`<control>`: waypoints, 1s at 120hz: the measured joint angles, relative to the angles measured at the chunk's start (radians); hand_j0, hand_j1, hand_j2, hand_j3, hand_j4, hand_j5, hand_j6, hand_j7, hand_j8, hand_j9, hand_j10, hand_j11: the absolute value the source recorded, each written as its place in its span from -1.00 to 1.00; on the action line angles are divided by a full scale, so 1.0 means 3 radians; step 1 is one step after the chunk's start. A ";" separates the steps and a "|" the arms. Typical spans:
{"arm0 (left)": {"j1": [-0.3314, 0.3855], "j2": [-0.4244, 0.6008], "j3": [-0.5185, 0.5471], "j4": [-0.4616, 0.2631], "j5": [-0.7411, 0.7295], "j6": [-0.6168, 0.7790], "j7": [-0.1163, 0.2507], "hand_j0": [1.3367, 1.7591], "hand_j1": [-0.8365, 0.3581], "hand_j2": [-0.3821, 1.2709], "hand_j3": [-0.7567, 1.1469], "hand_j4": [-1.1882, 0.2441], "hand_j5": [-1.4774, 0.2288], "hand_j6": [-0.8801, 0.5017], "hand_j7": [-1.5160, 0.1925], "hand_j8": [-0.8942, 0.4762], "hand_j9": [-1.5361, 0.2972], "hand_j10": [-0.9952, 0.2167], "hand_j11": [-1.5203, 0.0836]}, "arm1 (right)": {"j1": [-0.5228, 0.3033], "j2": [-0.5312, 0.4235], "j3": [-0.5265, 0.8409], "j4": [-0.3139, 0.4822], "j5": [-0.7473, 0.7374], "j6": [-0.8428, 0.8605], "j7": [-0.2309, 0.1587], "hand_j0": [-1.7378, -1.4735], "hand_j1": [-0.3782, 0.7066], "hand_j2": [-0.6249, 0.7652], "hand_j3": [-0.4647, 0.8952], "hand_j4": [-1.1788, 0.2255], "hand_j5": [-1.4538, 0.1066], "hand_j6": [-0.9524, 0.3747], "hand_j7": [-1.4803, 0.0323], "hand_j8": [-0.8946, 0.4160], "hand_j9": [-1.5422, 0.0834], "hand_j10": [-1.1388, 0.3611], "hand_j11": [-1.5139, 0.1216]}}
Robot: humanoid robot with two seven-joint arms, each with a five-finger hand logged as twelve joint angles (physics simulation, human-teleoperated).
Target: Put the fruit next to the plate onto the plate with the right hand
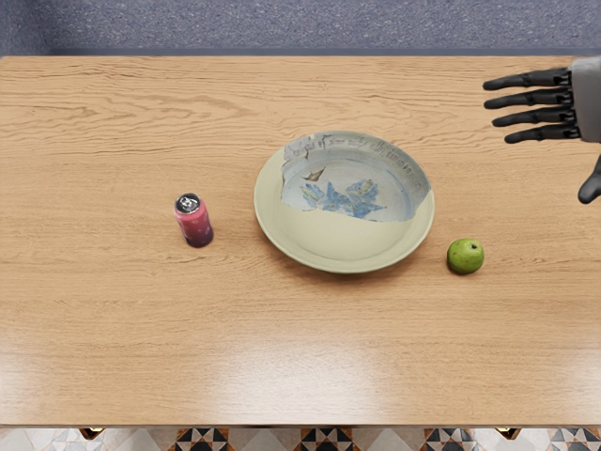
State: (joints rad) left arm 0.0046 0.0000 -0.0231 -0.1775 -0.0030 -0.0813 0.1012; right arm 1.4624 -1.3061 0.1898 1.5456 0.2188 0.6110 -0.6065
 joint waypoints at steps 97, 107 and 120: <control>0.0000 0.0000 0.0000 0.0000 0.0000 0.0000 0.0000 0.52 0.98 -0.54 -0.21 0.66 0.73 0.27 0.77 0.30 0.68 0.64 0.90 | 0.1150 0.1665 -0.2524 0.0539 -0.1902 -0.2790 -0.0015 -0.40 -0.89 -0.11 -0.32 0.64 0.82 0.39 0.91 0.32 0.85 0.48 0.81; 0.0000 0.0000 0.0000 0.0000 0.0000 0.0000 0.0000 0.52 0.98 -0.54 -0.21 0.66 0.73 0.27 0.77 0.30 0.68 0.64 0.90 | 0.0977 0.1712 -0.2506 0.0609 -0.1932 -0.3046 -0.0015 -0.40 -0.88 -0.11 -0.32 0.64 0.82 0.39 0.91 0.32 0.85 0.48 0.81; 0.0000 0.0000 0.0000 -0.0001 0.0000 0.0000 0.0000 0.52 0.98 -0.54 -0.21 0.66 0.73 0.27 0.77 0.30 0.68 0.64 0.90 | 0.0790 0.1762 -0.2492 0.0646 -0.1955 -0.3357 -0.0015 -0.40 -0.89 -0.11 -0.32 0.64 0.82 0.39 0.91 0.32 0.86 0.48 0.81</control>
State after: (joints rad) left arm 0.0046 0.0000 -0.0231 -0.1778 -0.0030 -0.0813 0.1012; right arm 1.6995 -0.7774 -0.5577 1.7393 -0.3677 -0.3960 -0.6109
